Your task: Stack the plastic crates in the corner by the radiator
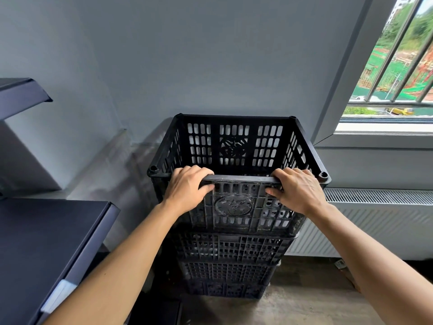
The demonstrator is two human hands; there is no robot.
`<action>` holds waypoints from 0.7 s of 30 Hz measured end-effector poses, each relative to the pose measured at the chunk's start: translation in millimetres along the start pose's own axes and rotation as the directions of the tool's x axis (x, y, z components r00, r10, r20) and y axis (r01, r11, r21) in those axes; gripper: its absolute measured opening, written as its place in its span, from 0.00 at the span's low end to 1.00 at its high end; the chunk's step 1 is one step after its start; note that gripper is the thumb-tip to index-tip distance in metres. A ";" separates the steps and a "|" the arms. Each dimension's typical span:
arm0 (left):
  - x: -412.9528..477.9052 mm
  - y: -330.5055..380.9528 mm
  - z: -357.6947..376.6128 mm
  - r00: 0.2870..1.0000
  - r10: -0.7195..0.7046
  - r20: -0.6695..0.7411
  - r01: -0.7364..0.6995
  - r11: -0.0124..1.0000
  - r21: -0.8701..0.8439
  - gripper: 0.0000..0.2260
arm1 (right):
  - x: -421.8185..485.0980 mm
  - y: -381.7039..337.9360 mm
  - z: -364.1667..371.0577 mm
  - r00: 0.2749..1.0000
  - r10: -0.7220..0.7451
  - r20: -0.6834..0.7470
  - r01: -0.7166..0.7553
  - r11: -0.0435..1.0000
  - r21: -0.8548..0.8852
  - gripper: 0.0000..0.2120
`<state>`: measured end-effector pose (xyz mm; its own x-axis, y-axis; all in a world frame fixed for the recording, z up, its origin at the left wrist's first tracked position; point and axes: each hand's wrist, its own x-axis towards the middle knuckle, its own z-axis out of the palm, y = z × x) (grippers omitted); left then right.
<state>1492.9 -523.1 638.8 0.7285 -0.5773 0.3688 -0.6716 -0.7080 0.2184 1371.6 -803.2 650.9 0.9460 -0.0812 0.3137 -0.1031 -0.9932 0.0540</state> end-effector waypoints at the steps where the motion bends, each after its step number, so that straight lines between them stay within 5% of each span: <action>1: -0.9 -2.1 -1.6 1.000 -0.018 0.004 0.018 1.000 -0.011 0.16 | -1.3 1.1 -1.3 1.000 -0.004 0.015 0.004 1.000 0.003 0.21; 11: -13.9 -1.3 -28.6 0.997 -0.031 -0.076 0.019 0.988 -0.151 0.15 | -6.2 4.4 -18.4 0.986 0.068 0.154 -0.085 0.991 0.104 0.25; 21: -24.2 39.8 -85.6 0.995 -0.075 -0.067 0.034 0.878 -0.477 0.17 | -19.5 -10.7 -69.6 0.988 0.150 0.025 -0.148 0.917 0.370 0.21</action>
